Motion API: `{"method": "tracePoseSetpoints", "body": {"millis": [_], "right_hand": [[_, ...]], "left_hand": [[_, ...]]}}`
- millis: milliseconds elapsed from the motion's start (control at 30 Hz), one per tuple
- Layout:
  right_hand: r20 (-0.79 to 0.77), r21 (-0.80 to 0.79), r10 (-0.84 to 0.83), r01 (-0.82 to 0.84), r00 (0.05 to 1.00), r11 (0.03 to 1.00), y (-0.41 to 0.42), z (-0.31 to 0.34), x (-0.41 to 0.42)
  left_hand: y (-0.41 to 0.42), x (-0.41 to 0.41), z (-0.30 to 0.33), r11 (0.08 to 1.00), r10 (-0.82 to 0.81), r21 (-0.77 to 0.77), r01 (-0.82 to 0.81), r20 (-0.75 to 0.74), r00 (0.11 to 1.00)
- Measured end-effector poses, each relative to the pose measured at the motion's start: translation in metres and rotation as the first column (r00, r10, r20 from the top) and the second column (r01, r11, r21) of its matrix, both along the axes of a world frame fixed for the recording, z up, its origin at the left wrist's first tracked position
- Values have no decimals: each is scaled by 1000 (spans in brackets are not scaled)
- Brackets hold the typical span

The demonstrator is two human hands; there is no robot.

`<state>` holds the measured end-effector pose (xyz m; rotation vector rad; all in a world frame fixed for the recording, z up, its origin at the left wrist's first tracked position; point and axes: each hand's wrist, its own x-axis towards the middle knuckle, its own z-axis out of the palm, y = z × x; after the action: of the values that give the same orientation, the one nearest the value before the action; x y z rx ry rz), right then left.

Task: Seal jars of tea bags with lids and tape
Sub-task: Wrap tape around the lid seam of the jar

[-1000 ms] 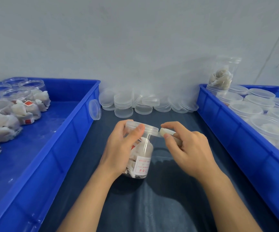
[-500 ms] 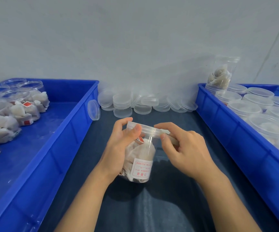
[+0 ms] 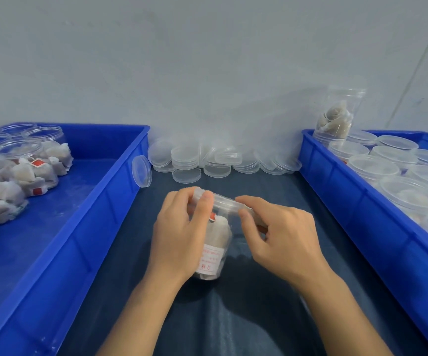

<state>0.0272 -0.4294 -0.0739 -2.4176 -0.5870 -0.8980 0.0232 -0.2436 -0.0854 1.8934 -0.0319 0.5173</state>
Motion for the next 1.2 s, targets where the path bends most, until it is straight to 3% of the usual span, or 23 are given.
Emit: {"method": "tracePoseSetpoints", "body": {"millis": [267, 433, 533, 867, 1033, 1200], "right_hand": [[30, -4, -30, 30, 999, 1000, 12, 1, -3], [-103, 45, 31, -26, 994, 999, 0, 2, -2], [-44, 54, 77, -75, 996, 996, -1, 5, -6], [-69, 6, -49, 50, 996, 999, -8, 3, 3], [-153, 16, -3, 6, 988, 1000, -8, -1, 6], [-142, 14, 13, -11, 990, 1000, -6, -1, 7]], "left_hand": [[-4, -1, 0, 999, 15, 37, -11, -112, 994], [1, 0, 1, 992, -19, -124, 3, -132, 991], [4, 3, 1, 978, -32, -209, -2, -160, 987], [4, 1, 5, 914, -205, -388, 117, -194, 959], [6, 1, 3, 883, -274, -432, 182, -159, 949], [8, 2, 2, 860, -340, -451, 239, -156, 928]]}}
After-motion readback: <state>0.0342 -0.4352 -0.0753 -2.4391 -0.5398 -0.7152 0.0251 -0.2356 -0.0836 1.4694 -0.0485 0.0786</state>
